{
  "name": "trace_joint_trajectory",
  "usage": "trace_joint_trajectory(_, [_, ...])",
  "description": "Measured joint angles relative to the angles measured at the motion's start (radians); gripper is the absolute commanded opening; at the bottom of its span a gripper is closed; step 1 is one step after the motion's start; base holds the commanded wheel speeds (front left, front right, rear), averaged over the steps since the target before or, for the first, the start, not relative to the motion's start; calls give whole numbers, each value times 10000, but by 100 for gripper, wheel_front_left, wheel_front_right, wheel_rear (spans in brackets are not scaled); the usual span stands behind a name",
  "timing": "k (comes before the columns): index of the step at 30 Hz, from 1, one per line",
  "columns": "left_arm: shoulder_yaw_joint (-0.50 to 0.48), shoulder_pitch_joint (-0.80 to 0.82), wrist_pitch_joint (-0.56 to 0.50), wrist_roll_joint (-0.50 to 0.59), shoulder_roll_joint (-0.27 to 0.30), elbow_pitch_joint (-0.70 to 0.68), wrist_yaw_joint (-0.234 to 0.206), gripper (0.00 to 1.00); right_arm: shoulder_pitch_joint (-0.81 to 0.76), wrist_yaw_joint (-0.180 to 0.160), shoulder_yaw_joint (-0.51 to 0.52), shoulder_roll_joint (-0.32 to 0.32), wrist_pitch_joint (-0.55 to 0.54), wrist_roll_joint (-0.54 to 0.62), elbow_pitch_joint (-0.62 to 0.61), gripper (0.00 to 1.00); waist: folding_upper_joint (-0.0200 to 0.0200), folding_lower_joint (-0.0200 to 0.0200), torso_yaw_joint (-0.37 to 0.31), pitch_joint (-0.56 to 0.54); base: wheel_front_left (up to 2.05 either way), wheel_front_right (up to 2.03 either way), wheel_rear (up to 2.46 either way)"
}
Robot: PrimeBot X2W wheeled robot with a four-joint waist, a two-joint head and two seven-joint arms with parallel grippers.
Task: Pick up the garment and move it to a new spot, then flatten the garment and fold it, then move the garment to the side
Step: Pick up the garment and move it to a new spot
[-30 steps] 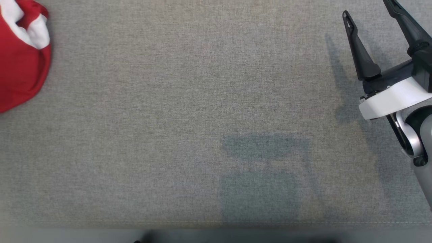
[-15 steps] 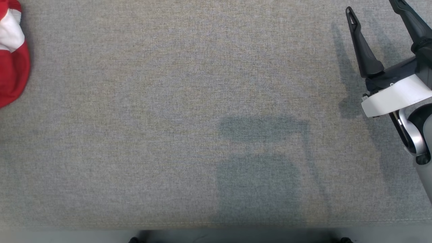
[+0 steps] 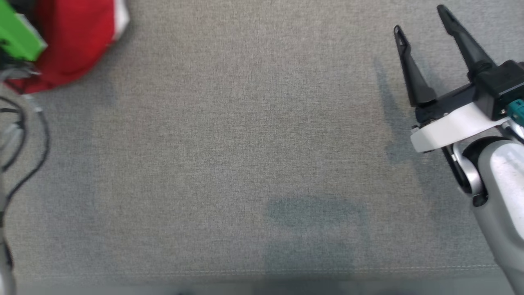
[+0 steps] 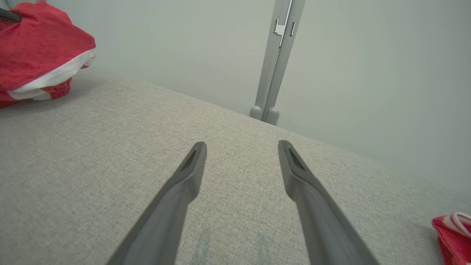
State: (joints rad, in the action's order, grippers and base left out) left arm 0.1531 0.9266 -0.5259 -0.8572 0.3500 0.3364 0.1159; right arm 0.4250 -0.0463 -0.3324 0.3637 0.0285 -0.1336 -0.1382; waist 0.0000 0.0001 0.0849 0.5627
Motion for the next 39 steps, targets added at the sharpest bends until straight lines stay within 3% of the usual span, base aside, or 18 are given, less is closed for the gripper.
trace_joint_trajectory(4, [857, -4, -326, -228, -646, -585, 84, 0, -74, -6, -257, -403, 309, -167, 355, 100, 0, 0, -106, -498, 0, 0, 0])
trace_joint_trajectory(12, [2153, -365, -963, -848, -1383, -1561, 88, 0, -640, -8, -650, -1089, 813, -537, 1193, 100, 0, -1, -650, -1490, 0, 0, 0])
trace_joint_trajectory(15, [2552, -621, -1595, -1507, -1705, -1946, 88, 0, -877, -6, -771, -1258, 869, -619, 1373, 100, 0, -1, -994, -1805, 0, 0, 0])
trace_joint_trajectory(19, [3595, -943, -2867, -2395, -1628, -2813, 88, 0, -1132, -6, -901, -1386, 951, -715, 1534, 100, 0, -1, -1533, -2157, 0, 0, 0])
trace_joint_trajectory(22, [4339, -1403, -3684, -2892, -1430, -3260, 88, 0, -1318, -2, -899, -1356, 999, -759, 1605, 100, 0, -1, -1957, -2371, 0, 0, 0])
trace_joint_trajectory(25, [4817, -1848, -4159, -2938, -823, -3413, 88, 0, -1422, 23, -924, -1248, 1001, -792, 1659, 100, 0, -1, -2377, -2537, 0, 0, 0])
trace_joint_trajectory(29, [5436, -1857, -4284, -1812, 232, -3685, 88, 0, -1440, 165, -1020, -1147, 1001, -792, 1664, 100, 0, -1, -2909, -2684, 0, 0, 0])
trace_joint_trajectory(35, [6690, -1271, -4385, -445, 1181, -4303, 88, 0, -1441, 602, -1415, -1103, 848, -886, 1829, 100, 0, -2, -3594, -2735, 0, 0, 0])
trace_joint_trajectory(39, [7108, -1311, -4383, -619, 1371, -4380, 88, 39, -1467, 1216, -1994, -1009, 581, -980, 2211, 100, 0, -1, -3868, -2639, 0, 0, 0])
